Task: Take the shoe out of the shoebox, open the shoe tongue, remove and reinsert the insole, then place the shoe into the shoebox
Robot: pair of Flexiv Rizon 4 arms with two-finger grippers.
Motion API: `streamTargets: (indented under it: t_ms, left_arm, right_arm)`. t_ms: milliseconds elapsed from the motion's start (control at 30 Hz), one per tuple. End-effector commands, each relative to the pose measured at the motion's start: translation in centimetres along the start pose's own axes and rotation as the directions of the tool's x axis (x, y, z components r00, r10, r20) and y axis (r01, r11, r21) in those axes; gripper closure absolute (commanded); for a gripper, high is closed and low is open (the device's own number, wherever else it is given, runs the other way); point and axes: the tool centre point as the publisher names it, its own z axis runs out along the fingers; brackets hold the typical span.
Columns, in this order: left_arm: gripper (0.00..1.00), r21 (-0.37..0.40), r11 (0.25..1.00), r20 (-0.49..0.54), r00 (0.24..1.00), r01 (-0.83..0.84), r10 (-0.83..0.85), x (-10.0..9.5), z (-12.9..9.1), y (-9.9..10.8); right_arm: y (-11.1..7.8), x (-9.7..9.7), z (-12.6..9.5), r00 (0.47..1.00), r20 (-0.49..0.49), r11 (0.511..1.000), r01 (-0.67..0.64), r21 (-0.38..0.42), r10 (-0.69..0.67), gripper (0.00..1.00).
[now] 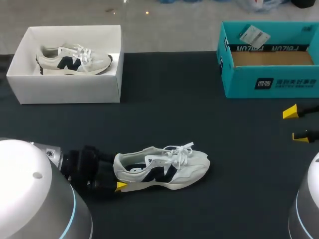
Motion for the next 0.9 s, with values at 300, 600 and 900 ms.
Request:
streamTargets:
  t_ms: [300, 600, 900]
  left_arm:
    - [1.00, -0.031, 0.999, -0.044, 0.999, -0.026, 0.025, -1.4, -1.7, 0.6]
    - [1.00, -0.036, 0.997, -0.108, 0.992, -0.062, 0.058, -1.5, -1.4, 0.5]
    - [1.00, -0.046, 0.997, -0.099, 0.994, -0.055, 0.050, -1.4, -1.5, 0.5]
  right_arm:
    - [-0.1, 0.0, 0.0, 1.000, 0.002, 1.000, -0.001, -0.002, 0.001, 0.00]
    - [-0.1, 0.0, 0.0, 1.000, 0.002, 1.000, -0.001, -0.002, 0.001, 0.00]
    - [-0.1, 0.0, 0.0, 1.000, 0.002, 1.000, -0.001, -0.002, 0.001, 0.00]
